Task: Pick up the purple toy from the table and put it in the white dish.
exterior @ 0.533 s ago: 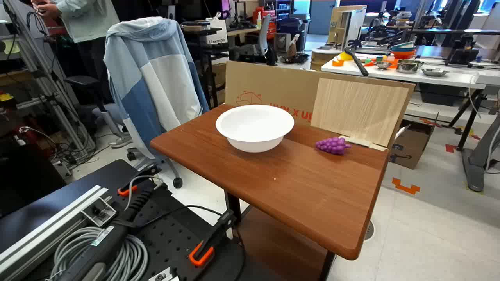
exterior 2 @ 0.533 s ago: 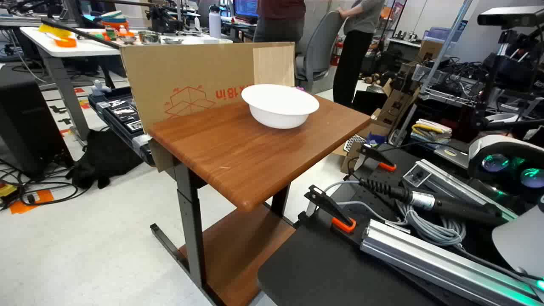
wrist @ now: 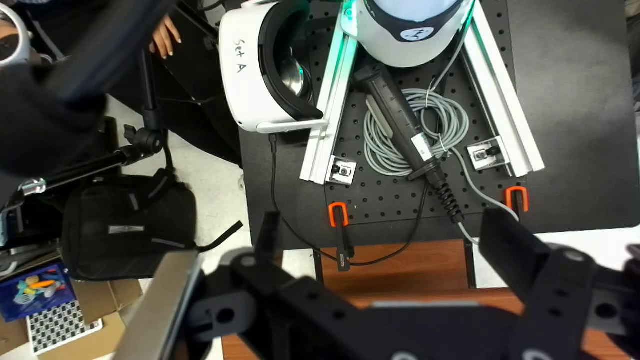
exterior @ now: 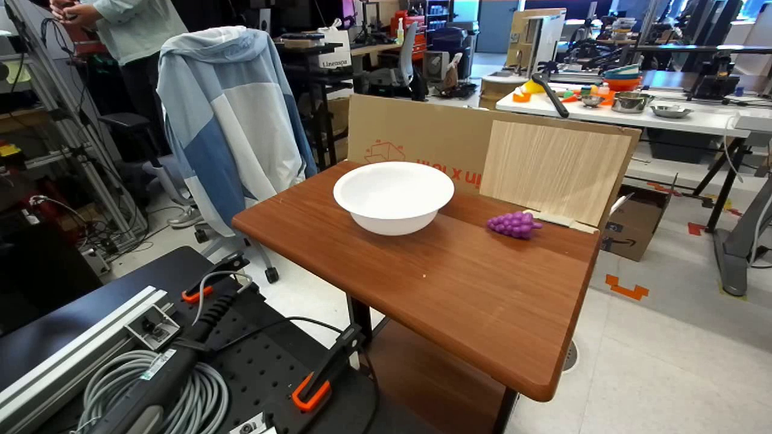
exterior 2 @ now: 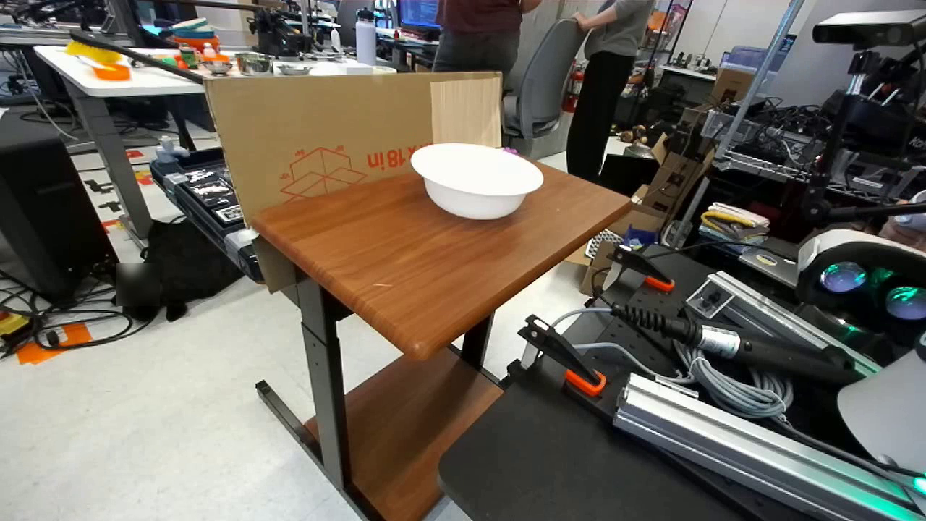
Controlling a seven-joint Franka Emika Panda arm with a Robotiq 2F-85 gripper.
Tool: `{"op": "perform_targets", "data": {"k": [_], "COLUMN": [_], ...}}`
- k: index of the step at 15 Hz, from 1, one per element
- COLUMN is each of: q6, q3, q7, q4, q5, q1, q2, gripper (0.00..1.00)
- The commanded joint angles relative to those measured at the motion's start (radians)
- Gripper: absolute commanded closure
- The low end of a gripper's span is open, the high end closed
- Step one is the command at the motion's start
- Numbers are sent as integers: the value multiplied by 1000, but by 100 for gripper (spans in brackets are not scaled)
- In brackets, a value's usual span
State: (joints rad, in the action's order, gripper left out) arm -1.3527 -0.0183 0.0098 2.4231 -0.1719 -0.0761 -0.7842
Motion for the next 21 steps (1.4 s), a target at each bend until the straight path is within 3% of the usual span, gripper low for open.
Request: {"op": "perform_targets", "data": {"k": [1,3,7,13,16,17,21], "q6": [4,-67,-204,-476,-613,-571,-583], "q3": [15,41,144,295,330,301,296], "q7": [12,66,75,70,96,70,64], "q4": [-2,-29,-129,-301,-376,-294,-308], "q5": [-7,75,160,327,439,374,380], "q1": [22,8,-35,-96,-121,-127,-132], "q2": [1,21,177,493,649,543,583], "gripper": [0,0,0,0,0,0,0]}}
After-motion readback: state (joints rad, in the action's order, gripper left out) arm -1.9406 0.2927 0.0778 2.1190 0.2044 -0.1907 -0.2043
